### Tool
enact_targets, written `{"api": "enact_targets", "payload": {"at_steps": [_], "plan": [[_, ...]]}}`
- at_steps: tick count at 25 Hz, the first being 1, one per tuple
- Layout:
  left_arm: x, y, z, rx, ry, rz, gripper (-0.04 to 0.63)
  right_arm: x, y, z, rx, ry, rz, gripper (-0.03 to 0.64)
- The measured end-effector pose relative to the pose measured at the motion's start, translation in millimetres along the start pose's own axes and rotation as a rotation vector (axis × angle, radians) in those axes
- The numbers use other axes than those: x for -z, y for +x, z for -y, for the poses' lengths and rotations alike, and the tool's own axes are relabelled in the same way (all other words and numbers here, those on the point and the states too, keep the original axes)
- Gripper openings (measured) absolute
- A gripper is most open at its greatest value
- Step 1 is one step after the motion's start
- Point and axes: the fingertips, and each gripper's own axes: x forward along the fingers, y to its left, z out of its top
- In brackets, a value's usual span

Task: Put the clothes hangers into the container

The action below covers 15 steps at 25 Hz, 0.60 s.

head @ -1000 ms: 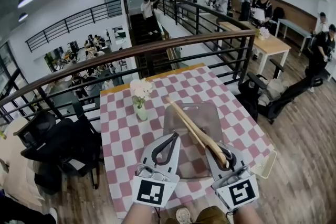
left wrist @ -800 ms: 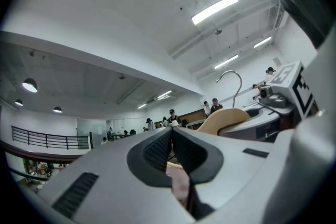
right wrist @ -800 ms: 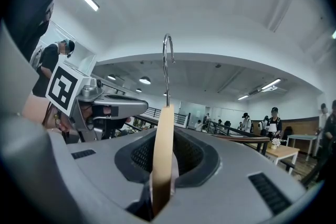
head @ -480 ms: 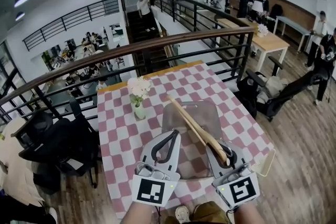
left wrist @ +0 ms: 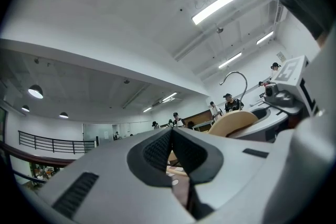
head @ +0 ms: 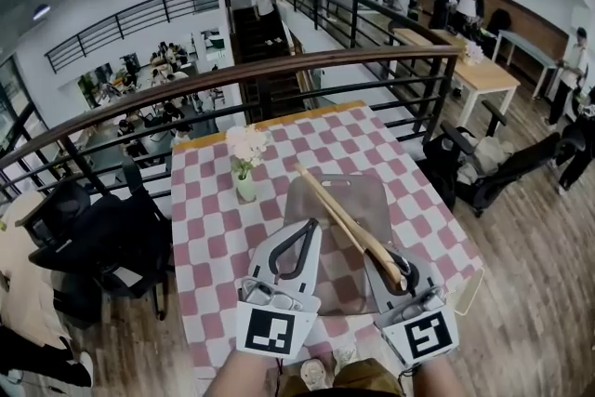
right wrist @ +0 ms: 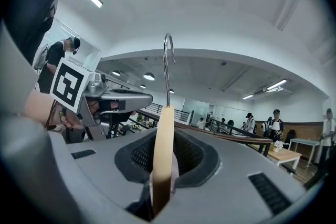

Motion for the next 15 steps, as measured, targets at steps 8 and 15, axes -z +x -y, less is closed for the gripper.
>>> {"api": "enact_targets", "payload": {"at_steps": [8,15], "plan": [[5.2,17.2,11.6,-0.013,0.012,-0.025,0.009,16.8,9.1,21.5,-0.035,0.046,-0.079,0.067],[13.0,27.5,12.3,-0.043,0.073,-0.077,0.009,42.5,24.4,35.3,-0.100,0.066,-0.209,0.067]]}}
